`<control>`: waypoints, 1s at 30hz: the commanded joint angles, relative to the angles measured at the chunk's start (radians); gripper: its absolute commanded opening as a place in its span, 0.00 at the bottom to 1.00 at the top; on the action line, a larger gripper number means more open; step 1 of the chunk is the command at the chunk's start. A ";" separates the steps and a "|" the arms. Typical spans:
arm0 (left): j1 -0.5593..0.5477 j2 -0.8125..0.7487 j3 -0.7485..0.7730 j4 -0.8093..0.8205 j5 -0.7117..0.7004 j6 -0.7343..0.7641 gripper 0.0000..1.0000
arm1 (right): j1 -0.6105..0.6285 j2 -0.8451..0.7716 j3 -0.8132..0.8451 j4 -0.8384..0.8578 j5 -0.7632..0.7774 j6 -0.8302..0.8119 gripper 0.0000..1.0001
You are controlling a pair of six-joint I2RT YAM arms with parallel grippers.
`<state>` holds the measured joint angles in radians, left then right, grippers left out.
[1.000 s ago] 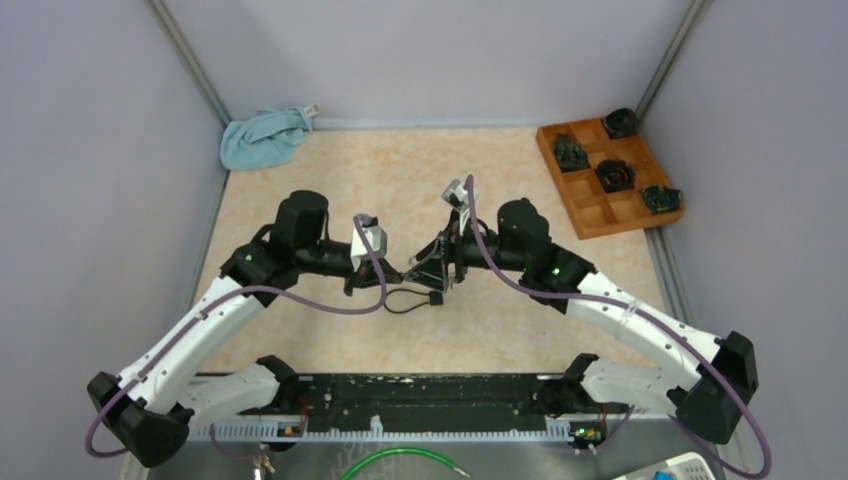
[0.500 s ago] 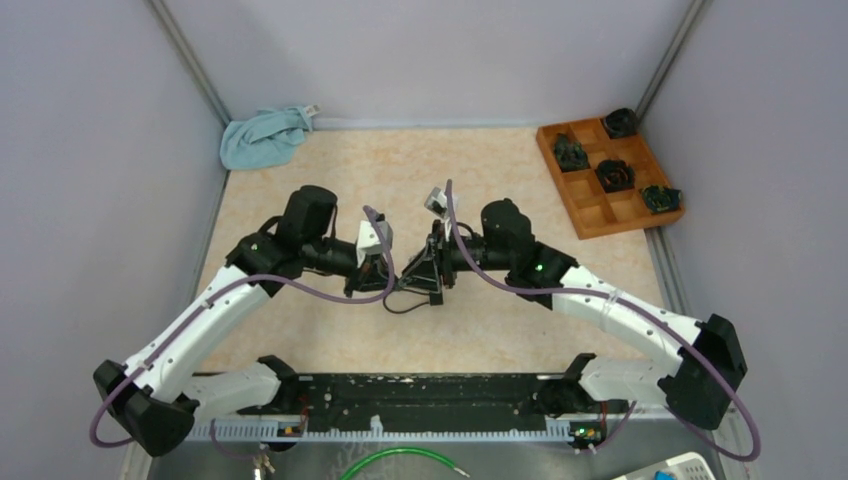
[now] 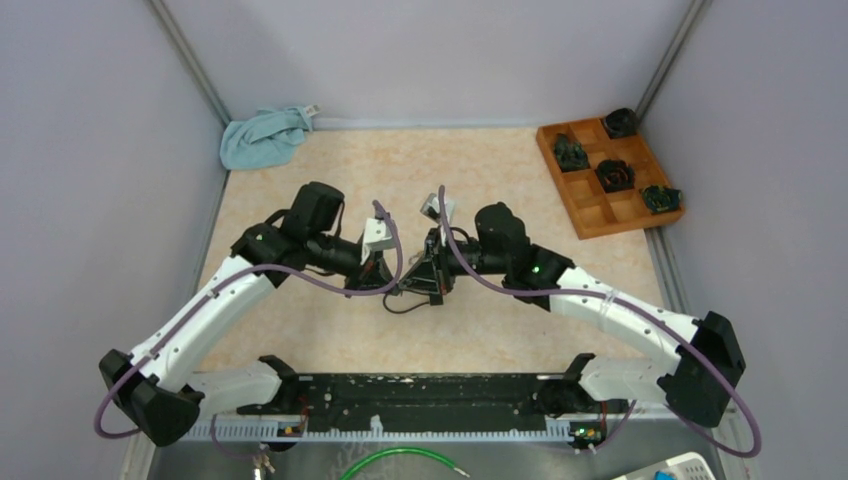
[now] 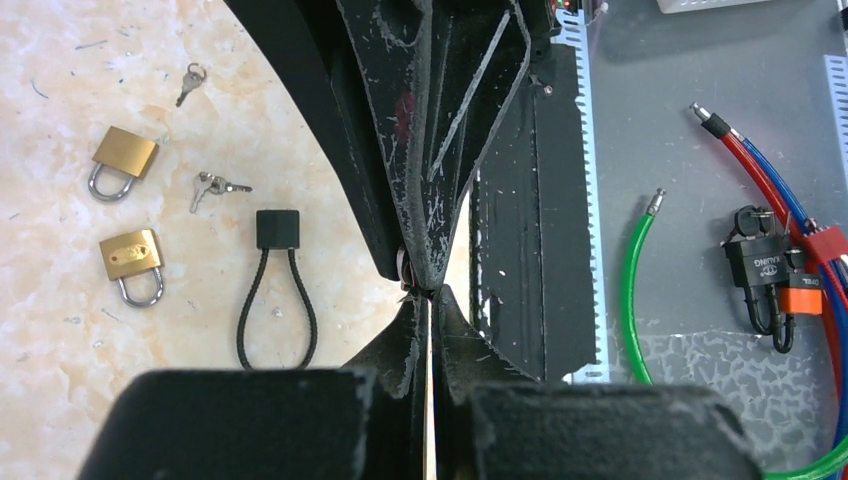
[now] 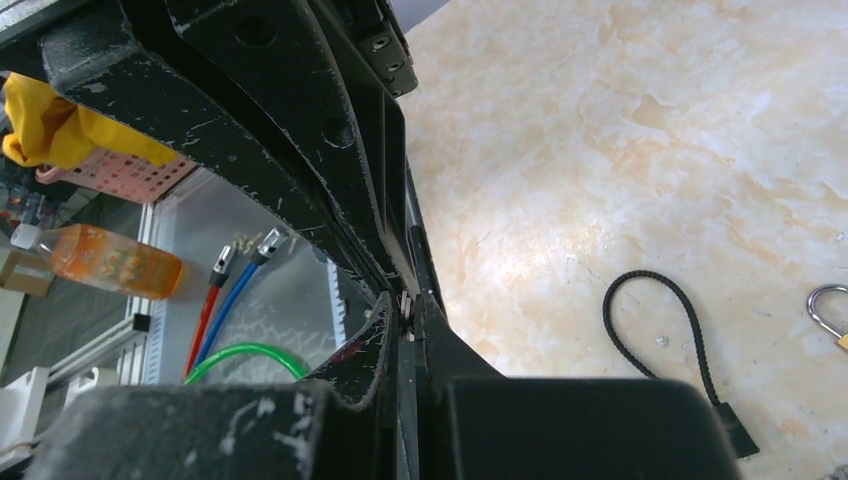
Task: Unlock with the key
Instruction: Pick up the key from the center of the board.
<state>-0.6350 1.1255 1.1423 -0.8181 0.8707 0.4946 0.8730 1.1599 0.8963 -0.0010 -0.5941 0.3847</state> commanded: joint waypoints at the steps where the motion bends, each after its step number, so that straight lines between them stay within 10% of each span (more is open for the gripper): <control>1: -0.002 0.008 0.045 -0.030 0.005 0.028 0.00 | 0.017 -0.028 -0.015 0.027 0.043 -0.007 0.00; 9: -0.002 0.016 0.061 -0.083 0.013 0.070 0.00 | 0.017 -0.062 -0.051 0.012 0.097 -0.034 0.10; 14: -0.002 0.015 0.071 -0.094 0.008 0.076 0.00 | 0.017 -0.082 -0.055 0.036 0.088 -0.033 0.00; 17: -0.002 0.018 0.082 -0.103 0.007 0.087 0.00 | 0.017 -0.075 -0.052 0.025 0.071 -0.041 0.27; 24: -0.002 0.028 0.083 -0.118 0.018 0.093 0.00 | 0.018 -0.060 -0.039 0.031 0.070 -0.022 0.21; 30: -0.002 0.032 0.086 -0.121 0.016 0.094 0.00 | 0.017 -0.079 -0.026 0.040 0.080 -0.024 0.43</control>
<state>-0.6342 1.1522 1.1969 -0.9161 0.8585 0.5732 0.8879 1.1080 0.8429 0.0071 -0.5236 0.3695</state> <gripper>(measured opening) 0.004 0.426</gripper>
